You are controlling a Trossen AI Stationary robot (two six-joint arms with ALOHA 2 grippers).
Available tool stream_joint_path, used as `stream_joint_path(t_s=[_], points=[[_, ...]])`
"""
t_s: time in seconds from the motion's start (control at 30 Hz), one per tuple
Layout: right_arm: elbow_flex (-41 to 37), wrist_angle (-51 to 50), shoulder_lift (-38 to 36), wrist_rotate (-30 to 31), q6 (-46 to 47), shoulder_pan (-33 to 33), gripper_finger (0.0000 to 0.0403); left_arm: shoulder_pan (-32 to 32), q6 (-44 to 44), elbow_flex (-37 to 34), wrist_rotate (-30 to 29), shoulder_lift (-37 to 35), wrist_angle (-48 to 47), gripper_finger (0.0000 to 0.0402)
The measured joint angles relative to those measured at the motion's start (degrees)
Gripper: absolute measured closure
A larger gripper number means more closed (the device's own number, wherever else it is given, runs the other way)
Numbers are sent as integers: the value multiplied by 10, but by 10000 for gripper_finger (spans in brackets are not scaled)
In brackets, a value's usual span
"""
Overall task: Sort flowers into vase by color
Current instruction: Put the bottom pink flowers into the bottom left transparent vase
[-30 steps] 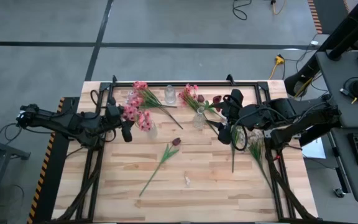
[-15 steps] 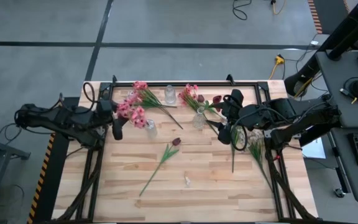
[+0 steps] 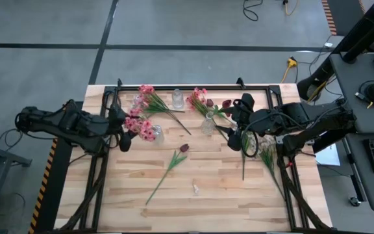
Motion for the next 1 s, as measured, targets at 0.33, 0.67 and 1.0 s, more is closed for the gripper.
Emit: stream_joint_path(t_s=[0.33, 0.67, 1.0], points=[[0, 0, 0, 0, 0, 0, 122, 0, -30, 99, 39, 43, -148, 93], [0, 0, 0, 0, -1, 0, 122, 0, -93, 153, 55, 80, -270, 94], [0, 0, 0, 0, -1, 0, 122, 0, -148, 218, 99, 109, -376, 94]])
